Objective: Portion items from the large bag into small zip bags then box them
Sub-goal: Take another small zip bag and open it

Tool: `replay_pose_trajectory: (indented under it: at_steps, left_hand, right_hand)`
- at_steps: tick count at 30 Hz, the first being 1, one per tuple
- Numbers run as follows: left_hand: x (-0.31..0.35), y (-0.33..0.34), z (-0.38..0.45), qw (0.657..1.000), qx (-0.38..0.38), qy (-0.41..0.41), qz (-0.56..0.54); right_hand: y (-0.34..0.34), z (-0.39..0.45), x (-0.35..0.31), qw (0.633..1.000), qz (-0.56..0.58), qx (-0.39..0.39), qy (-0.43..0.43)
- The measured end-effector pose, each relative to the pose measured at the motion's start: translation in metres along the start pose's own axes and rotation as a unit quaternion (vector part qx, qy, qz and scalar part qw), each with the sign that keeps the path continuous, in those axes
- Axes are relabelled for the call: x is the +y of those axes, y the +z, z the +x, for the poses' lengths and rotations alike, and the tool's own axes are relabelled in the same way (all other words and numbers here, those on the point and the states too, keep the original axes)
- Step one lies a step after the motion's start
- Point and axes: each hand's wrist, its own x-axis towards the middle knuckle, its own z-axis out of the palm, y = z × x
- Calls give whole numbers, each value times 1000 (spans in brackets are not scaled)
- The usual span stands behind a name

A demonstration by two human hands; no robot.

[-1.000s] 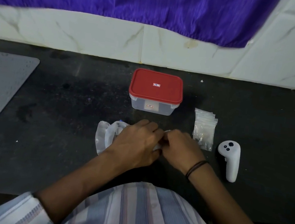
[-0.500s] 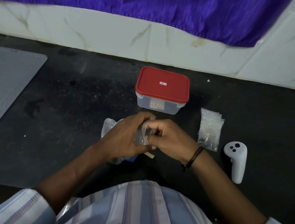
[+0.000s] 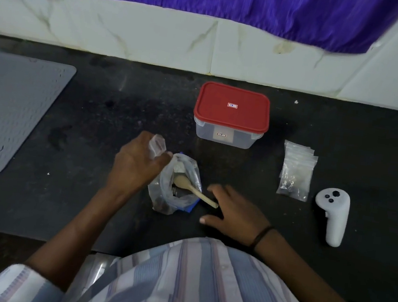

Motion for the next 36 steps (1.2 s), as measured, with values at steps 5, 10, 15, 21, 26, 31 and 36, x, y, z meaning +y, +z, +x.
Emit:
replay_pose_trajectory:
  at_steps: [5,10,15,21,26,31,36]
  left_hand:
    - [-16,23,6,995,16,-17,101]
    - [-36,18,28,954,-80,-247,-151]
    - [-35,22,27,927,-146,-271,-214]
    - [-33,16,20,904,-207,-142,-347]
    - [-28,21,17,874,-207,-61,-435]
    - [-26,28,21,889,-132,-37,-437]
    - [-23,31,24,897,-134,-57,-417]
  right_hand:
    - [12,4,-5,996,-32,61,-64]
    - [5,15,-12,973,18,204,-102]
    - [4,26,-27,952,21,258,-166]
    - [0,22,-35,919,-60,306,-241]
    - [-7,15,-38,938,-110,252,-208]
    - [-6,15,-35,956,-101,218,-166]
    - [-5,7,-36,946,-42,286,-146]
